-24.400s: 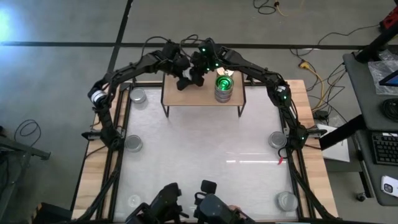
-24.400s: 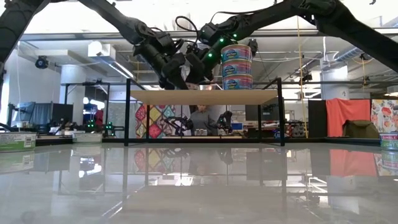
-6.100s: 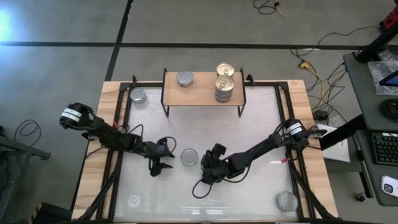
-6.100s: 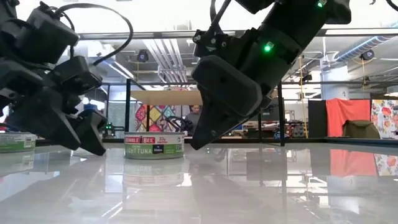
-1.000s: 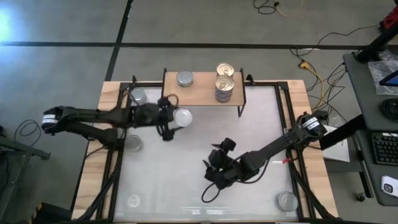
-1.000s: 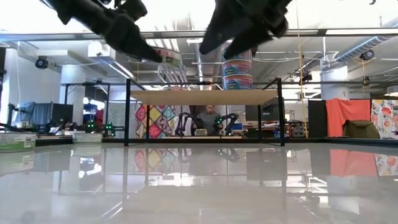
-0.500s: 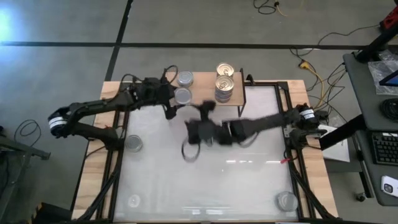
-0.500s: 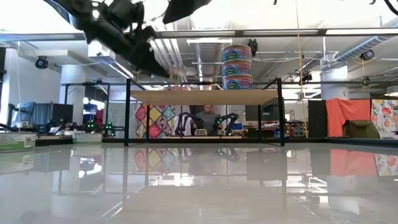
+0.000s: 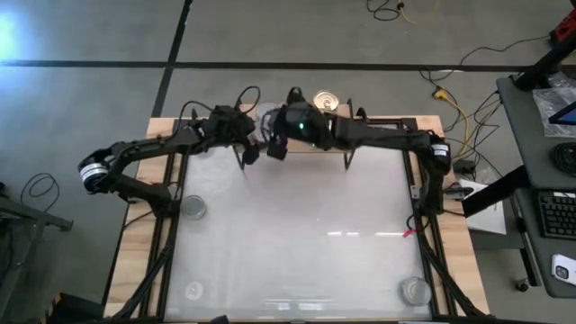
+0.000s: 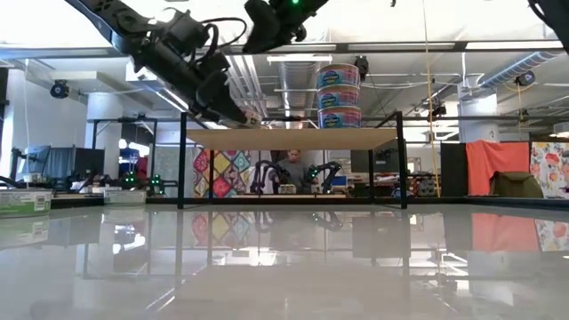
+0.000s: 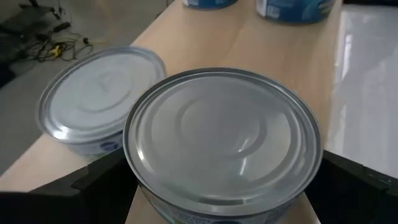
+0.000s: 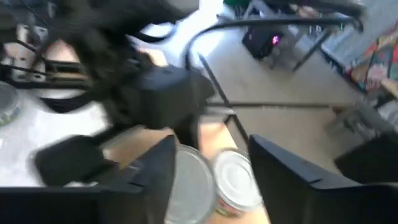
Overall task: Stack canned seafood by type on shelf
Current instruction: Put the green tuna can on the shelf
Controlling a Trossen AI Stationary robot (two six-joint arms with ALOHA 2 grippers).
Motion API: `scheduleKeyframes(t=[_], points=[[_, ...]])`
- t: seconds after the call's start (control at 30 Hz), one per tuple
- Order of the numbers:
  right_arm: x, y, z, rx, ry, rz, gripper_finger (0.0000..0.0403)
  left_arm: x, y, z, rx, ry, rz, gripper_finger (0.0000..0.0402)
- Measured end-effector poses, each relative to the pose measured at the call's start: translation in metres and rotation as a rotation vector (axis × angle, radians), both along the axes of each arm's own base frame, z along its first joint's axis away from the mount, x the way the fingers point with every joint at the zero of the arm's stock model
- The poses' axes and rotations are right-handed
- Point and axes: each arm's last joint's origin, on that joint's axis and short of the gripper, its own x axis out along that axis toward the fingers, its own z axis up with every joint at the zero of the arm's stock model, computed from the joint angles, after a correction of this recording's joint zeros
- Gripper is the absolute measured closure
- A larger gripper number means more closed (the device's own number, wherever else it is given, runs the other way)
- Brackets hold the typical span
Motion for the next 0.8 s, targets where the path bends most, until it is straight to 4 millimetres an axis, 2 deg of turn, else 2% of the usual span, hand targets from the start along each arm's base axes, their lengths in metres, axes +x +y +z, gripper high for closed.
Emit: scheduleKeyframes(t=[0.17, 0.4, 0.8], points=[[-0.004, -0.03, 0.007, 0.117, 0.102, 0.03, 0.0294, 0.005, 0.002, -0.001, -0.09, -0.02, 0.006, 0.0034], [0.001, -0.061, -0.013, 0.259, 0.164, 0.157, 0.0381, 0.014, 0.007, -0.002, -0.139, -0.023, 0.017, 0.0034], [0.012, -0.08, -0.045, 0.267, 0.238, 0.232, 0.039, 0.018, 0.01, 0.001, -0.132, 0.015, 0.002, 0.0006]])
